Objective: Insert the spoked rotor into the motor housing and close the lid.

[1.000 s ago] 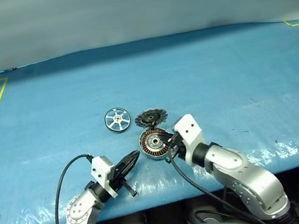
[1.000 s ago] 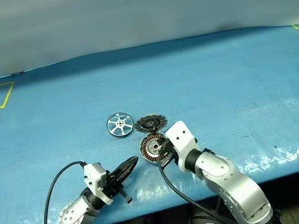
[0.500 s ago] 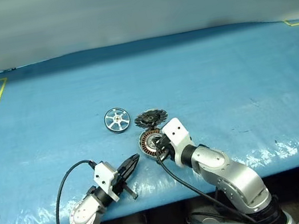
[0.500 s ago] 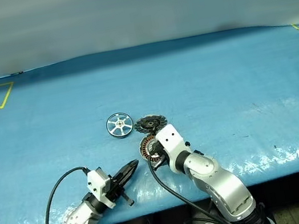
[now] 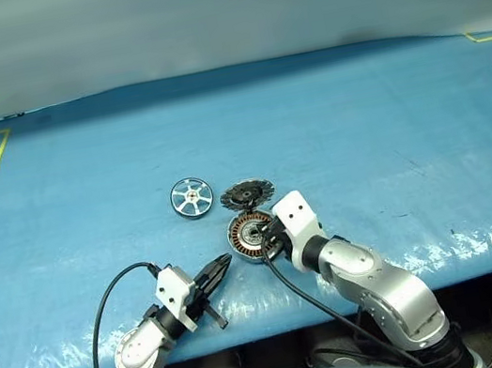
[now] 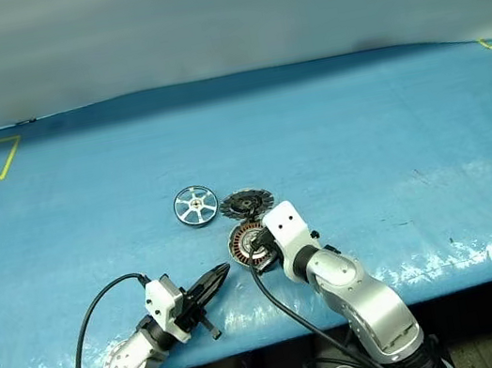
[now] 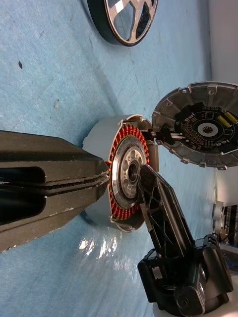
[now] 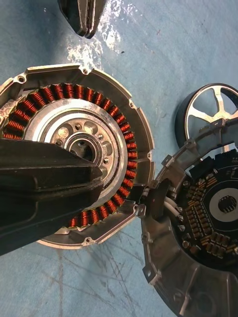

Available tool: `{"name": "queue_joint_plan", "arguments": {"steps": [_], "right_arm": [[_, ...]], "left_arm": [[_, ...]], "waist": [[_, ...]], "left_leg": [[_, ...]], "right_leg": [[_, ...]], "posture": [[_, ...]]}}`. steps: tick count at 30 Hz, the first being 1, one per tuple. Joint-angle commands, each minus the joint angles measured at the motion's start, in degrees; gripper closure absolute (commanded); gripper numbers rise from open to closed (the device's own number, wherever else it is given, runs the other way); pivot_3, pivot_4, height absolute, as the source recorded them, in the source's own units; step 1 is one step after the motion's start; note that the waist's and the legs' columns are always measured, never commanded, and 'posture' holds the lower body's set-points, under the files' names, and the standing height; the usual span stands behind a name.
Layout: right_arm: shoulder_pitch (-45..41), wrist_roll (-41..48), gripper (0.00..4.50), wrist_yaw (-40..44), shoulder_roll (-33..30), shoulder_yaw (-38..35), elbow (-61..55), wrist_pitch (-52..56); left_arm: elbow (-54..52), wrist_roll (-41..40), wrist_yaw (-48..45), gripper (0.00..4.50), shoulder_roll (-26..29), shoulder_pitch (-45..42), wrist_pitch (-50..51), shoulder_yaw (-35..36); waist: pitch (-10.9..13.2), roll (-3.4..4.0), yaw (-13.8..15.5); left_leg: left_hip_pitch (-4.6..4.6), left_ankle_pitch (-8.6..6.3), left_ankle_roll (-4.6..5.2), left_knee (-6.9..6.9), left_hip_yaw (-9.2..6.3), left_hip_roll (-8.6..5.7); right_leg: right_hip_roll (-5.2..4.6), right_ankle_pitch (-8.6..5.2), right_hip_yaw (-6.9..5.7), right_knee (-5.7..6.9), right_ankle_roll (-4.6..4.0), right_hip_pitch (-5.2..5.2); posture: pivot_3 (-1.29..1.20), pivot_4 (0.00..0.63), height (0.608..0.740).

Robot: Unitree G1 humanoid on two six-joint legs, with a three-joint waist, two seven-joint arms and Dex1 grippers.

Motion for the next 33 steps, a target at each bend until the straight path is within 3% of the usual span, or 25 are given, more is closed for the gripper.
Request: {"name": "queue_joint_plan", "arguments": {"steps": [1, 11, 16, 20, 26, 32, 33], "right_arm": [[-0.36, 1.28, 4.50, 1.31, -0.04, 0.12, -4.12, -0.51], [0.47, 0.39, 4.50, 2.28, -1.30, 2.04, -2.78, -0.93], [4.24, 1.68, 4.50, 4.95, -3.94, -0.72, -5.85, -5.08], [9.19, 4.30, 4.50, 8.62, -5.77, -4.55, -6.85, -13.46], [13.26, 3.73, 4.50, 9.06, -6.80, -6.61, -5.28, -19.40], [16.52, 4.08, 4.50, 11.35, -4.89, -5.45, -3.55, -29.17], [17.16, 3.35, 4.50, 11.17, -4.46, -5.30, -2.62, -31.72]], "left_arm": [[-0.85, -0.75, 0.30, 4.46, 0.22, 0.13, -0.18, 0.29], [-3.49, -1.18, 2.62, 4.46, 0.42, 0.26, 3.19, 1.35], [-10.94, -4.40, 8.47, 4.46, 4.46, -1.21, 18.93, 7.03], [-13.54, -8.08, 8.38, 4.46, 9.05, -6.37, 27.81, 10.78], [-12.57, -7.76, 3.96, 4.46, 16.16, -16.22, 34.29, 10.30], [-0.77, -5.06, -6.97, 4.46, 20.66, -30.27, 31.71, 6.84], [1.53, -4.57, -8.36, 4.30, 20.85, -32.15, 31.32, 6.18]], "waist": [[0.00, 0.00, 0.00], [0.00, 0.00, -0.01], [0.02, -0.02, 0.02], [0.03, -0.03, 0.00], [0.04, -0.03, -0.10], [0.05, -0.03, 0.05], [0.05, -0.03, -0.04]], "left_leg": [[0.00, 0.00, 0.00, -0.02, 0.00, 0.00], [0.00, 0.01, -0.02, -0.27, 0.00, 0.01], [-0.01, 0.01, -0.02, -0.29, -0.05, 0.02], [0.00, 0.02, -0.03, -0.28, -0.12, 0.00], [0.02, 0.04, -0.07, -0.30, -0.09, -0.02], [0.01, 0.10, -0.17, -0.39, -0.14, 0.00], [0.01, 0.10, -0.17, -0.39, -0.13, 0.01]], "right_leg": [[0.00, 0.00, 0.00, 0.00, 0.00, 0.00], [0.00, -0.03, 0.00, -0.12, -0.01, -0.02], [0.00, -0.04, -0.04, -0.15, 0.01, -0.01], [0.12, -0.07, -0.21, -0.18, 0.04, 0.00], [0.18, -0.05, -0.16, -0.19, 0.05, 0.06], [0.23, -0.06, -0.21, -0.18, 0.01, 0.04], [0.24, -0.06, -0.20, -0.17, 0.01, 0.05]], "posture": [[0.00, 0.150, 0.740], [0.00, 0.150, 0.740], [0.00, 0.150, 0.740], [0.00, 0.150, 0.740], [0.00, 0.150, 0.740], [0.00, 0.150, 0.740], [0.00, 0.150, 0.740]]}}
